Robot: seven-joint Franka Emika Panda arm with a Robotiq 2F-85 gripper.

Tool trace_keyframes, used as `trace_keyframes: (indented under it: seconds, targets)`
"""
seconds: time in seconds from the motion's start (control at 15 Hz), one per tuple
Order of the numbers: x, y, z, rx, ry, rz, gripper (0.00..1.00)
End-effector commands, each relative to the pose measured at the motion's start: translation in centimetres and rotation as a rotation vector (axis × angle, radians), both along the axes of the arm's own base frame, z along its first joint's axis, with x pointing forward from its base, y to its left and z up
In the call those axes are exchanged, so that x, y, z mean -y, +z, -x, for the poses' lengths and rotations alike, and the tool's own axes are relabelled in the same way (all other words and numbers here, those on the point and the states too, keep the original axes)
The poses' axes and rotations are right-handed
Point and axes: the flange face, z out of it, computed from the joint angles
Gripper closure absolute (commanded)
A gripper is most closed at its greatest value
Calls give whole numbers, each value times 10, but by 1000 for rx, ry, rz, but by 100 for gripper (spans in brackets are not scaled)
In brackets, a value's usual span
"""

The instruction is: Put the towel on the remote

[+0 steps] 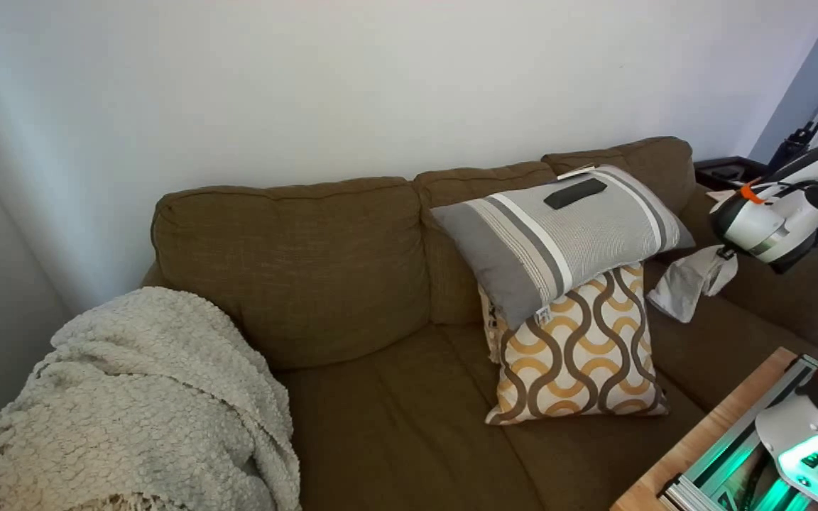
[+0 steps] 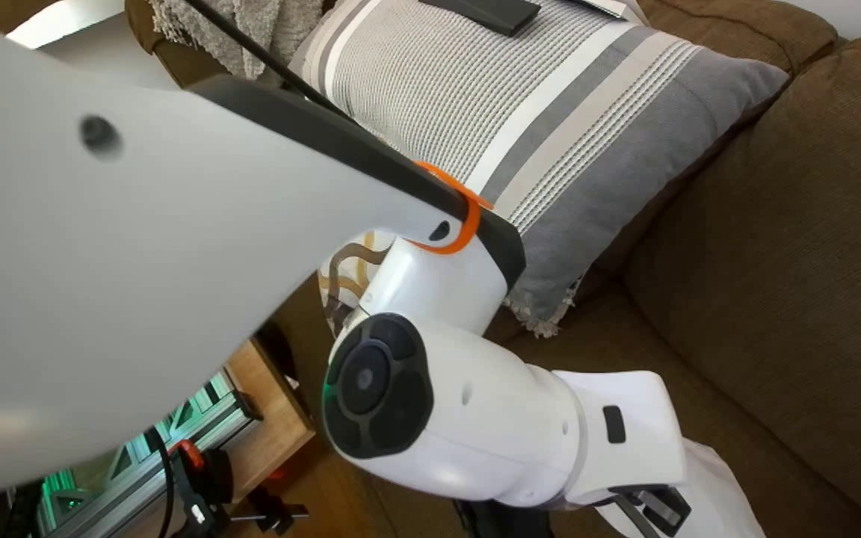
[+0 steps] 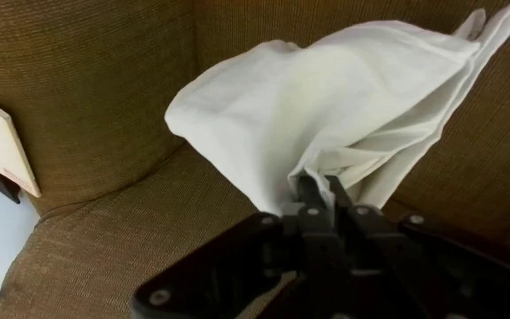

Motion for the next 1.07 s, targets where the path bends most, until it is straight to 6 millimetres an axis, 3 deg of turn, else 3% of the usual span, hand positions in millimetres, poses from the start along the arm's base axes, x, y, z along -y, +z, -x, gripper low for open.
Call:
trace_keyframes:
  seconds: [0.0, 0.33, 0.67, 1.0]
  targets:
    - [-3, 5, 2, -2, 3, -3, 98]
    - [-54, 55, -11, -9, 30, 308, 98]
    - [-113, 143, -36, 119, 62, 631, 98]
    - [-129, 227, -57, 191, 61, 762, 98]
